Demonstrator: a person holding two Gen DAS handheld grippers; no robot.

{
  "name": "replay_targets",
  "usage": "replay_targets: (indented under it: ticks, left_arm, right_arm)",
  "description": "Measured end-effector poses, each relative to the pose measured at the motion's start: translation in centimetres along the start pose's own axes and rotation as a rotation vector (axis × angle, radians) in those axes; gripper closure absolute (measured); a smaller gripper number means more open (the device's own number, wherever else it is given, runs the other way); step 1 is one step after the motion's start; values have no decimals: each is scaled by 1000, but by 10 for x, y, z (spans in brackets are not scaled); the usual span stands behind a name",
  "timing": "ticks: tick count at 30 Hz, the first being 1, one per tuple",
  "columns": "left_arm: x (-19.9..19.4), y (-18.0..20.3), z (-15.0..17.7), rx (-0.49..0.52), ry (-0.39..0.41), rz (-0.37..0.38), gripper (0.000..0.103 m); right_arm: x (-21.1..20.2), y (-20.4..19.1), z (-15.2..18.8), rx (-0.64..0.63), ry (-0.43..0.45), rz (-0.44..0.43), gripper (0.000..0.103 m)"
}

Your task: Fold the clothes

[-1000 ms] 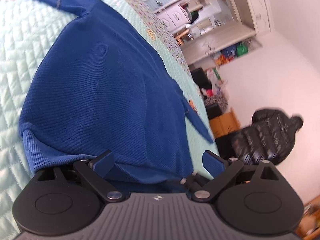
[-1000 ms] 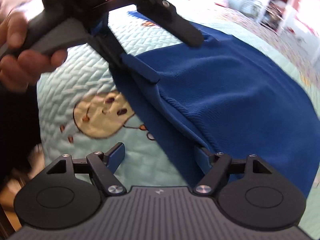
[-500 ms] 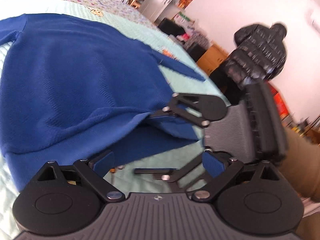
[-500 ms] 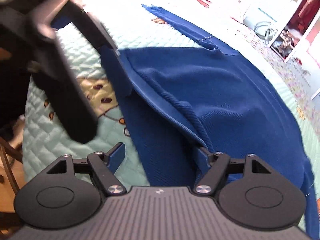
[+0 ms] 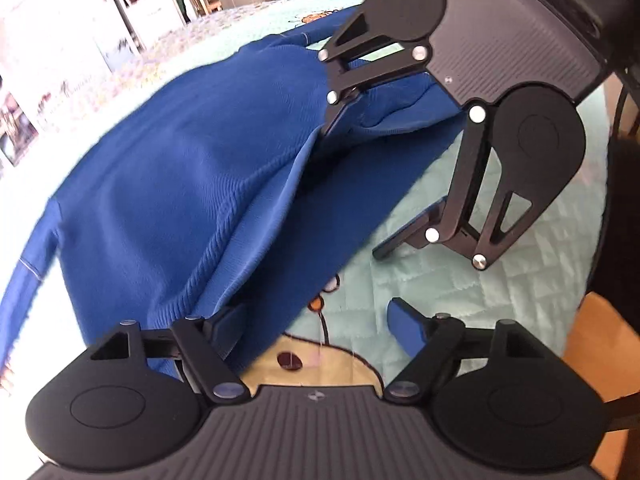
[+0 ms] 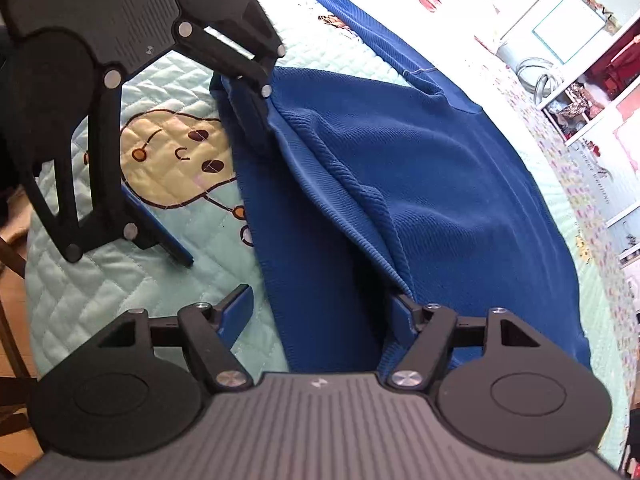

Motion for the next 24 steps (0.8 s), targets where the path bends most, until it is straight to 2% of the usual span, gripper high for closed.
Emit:
replay_targets:
  ticks: [4,8,13,16,24]
  left_arm:
    - [9,-12,-7,1,0,-36,22]
    - [19,-18,-11,62,9,-79,21]
    - [26,-3,-13,257,62,-202,17]
    - [31,-2,-12,332,85,-282,16]
    - [35,-12,-18,384,109,-361,18]
  right_arm:
    - [2,2,1,16,6,14,31]
    - [4,5,1,34,6,28,31]
    - [5,8,2,65,4,23,30]
    - [4,7,4,75,10,32,30]
    - [-3,-7,7,-20,0,94,29]
Point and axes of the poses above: each gripper's, at about its wrist camera, not at the fingertips, and x roughly the way its jaws point, y to its right, z to its underside, the point moved 7 cm from there along x, roughly the way its jaws point, and after that the axes turned 10 degrees about -x, right-handed, at the moved point
